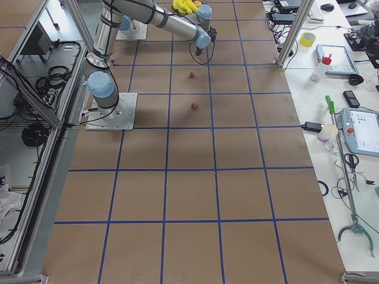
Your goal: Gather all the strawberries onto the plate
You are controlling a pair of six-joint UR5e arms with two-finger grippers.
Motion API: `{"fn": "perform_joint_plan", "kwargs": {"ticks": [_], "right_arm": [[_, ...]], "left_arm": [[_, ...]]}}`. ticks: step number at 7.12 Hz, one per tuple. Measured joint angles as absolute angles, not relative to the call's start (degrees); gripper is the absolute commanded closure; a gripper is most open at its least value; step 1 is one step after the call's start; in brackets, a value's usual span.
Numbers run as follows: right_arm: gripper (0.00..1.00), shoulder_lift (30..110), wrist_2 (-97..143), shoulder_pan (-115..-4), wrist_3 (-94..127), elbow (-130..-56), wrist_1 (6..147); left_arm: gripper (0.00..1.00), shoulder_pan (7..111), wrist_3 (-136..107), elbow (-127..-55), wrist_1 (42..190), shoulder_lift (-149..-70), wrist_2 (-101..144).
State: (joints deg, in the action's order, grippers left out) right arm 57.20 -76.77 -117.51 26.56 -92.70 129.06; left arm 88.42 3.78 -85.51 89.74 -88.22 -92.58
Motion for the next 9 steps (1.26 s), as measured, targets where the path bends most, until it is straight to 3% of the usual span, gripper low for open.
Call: {"fn": "perform_joint_plan", "kwargs": {"ticks": [3, 5, 6, 8, 9], "right_arm": [[0.00, 63.67, -86.35, -111.96, 20.37, -94.86, 120.75], [0.00, 67.68, -87.63, -107.12, 14.90, -103.66, 122.81], [0.05, 68.42, -87.92, -106.37, 13.95, -108.05, 126.69], [0.48, 68.62, -88.16, -106.04, 13.50, -112.43, 130.19], [0.87, 68.61, -88.26, -106.02, 13.48, -113.33, 130.44]], "left_arm": [[0.00, 88.19, 3.78, -85.52, 89.43, -88.28, -92.49], [0.00, 88.20, 3.78, -85.55, 89.39, -88.27, -92.50], [0.00, 88.26, 3.67, -85.88, 89.37, -88.36, -92.48], [0.00, 88.40, 2.97, -88.48, 86.52, -89.28, -92.42], [0.00, 88.43, 2.79, -89.65, 84.43, -89.58, -91.90]]}}
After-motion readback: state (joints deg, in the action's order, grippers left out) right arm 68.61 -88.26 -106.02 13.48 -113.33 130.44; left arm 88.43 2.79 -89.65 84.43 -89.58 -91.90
